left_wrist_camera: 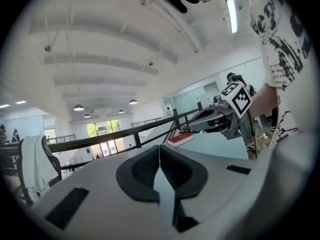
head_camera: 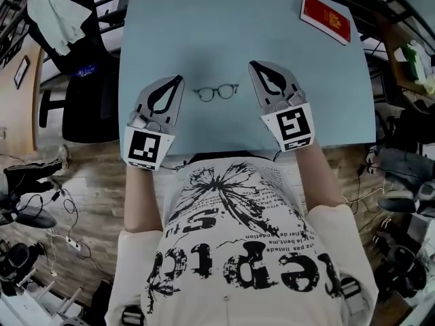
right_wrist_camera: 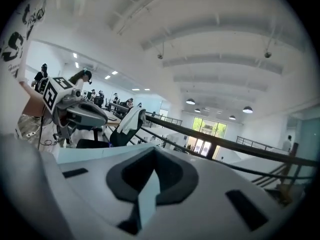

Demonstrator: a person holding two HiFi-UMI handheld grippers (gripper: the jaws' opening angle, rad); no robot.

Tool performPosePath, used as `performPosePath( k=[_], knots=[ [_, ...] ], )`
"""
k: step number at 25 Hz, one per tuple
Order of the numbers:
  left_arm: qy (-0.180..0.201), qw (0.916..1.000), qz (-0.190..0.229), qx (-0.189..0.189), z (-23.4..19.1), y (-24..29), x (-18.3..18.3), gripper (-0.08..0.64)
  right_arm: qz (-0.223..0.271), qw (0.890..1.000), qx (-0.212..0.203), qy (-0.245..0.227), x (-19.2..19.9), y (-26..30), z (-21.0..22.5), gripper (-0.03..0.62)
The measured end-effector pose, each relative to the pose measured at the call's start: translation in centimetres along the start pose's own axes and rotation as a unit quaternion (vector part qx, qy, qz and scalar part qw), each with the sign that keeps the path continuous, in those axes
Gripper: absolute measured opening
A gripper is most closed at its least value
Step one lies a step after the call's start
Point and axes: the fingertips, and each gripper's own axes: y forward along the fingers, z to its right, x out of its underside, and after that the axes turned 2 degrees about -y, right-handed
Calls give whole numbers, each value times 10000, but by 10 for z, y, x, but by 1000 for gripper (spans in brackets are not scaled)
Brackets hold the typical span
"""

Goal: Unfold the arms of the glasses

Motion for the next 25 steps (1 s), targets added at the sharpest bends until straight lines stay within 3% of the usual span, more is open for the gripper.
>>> performPosePath(
  k=[6,15,25],
  knots=[
    [-185,9970,-104,-741,-22,-3,-9,18,403,9988,254,134,-24,-13,7,9],
    [-232,9969,195,-728,-24,-6,-26,18,349,9985,335,254,-18,-15,10,8],
    [-318,9964,77,-787,-27,6,-24,18,268,9988,277,318,-11,-10,9,8]
  ],
)
